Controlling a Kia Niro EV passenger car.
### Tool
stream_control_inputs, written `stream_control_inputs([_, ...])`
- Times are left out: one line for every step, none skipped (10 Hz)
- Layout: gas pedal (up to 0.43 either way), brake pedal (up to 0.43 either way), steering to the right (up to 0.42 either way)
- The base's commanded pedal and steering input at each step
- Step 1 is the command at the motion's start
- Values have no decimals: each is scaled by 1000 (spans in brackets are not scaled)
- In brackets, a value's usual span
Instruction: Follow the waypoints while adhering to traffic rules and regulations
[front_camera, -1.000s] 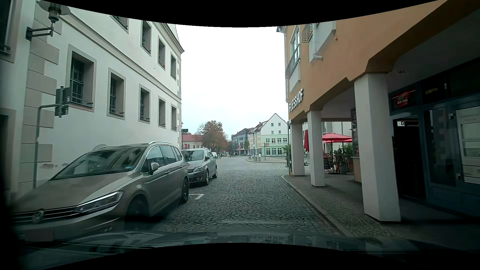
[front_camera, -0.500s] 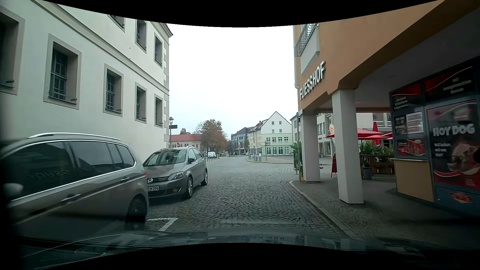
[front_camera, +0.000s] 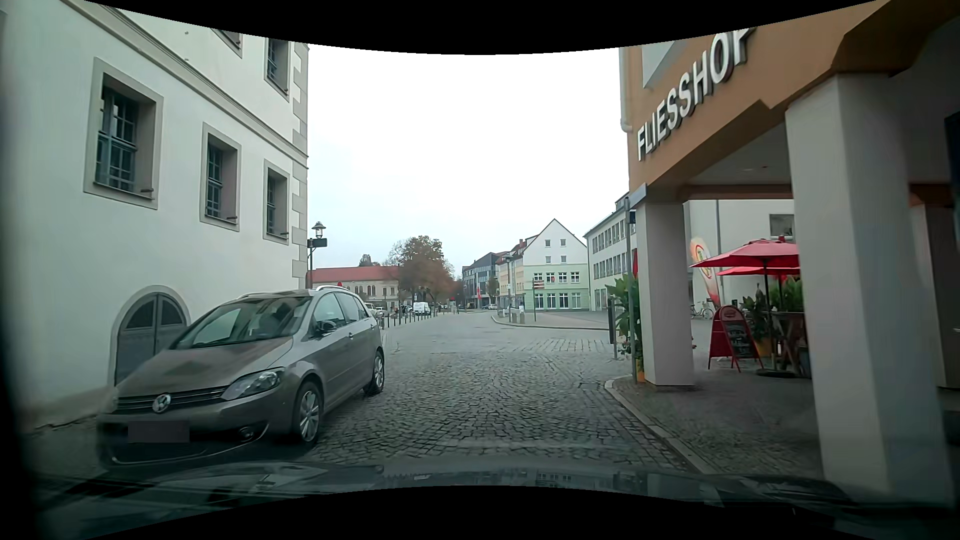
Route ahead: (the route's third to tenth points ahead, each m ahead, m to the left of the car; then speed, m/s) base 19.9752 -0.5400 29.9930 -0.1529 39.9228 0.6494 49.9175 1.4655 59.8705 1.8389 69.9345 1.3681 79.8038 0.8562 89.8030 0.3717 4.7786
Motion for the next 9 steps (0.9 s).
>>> stream_control_inputs([0,0,-7])
stream_control_inputs([0,0,-7])
stream_control_inputs([0,0,-8])
stream_control_inputs([0,0,-8])
stream_control_inputs([0,0,-8])
stream_control_inputs([0,6,-10])
stream_control_inputs([0,24,-14])
stream_control_inputs([0,73,-17])
stream_control_inputs([0,79,-16])
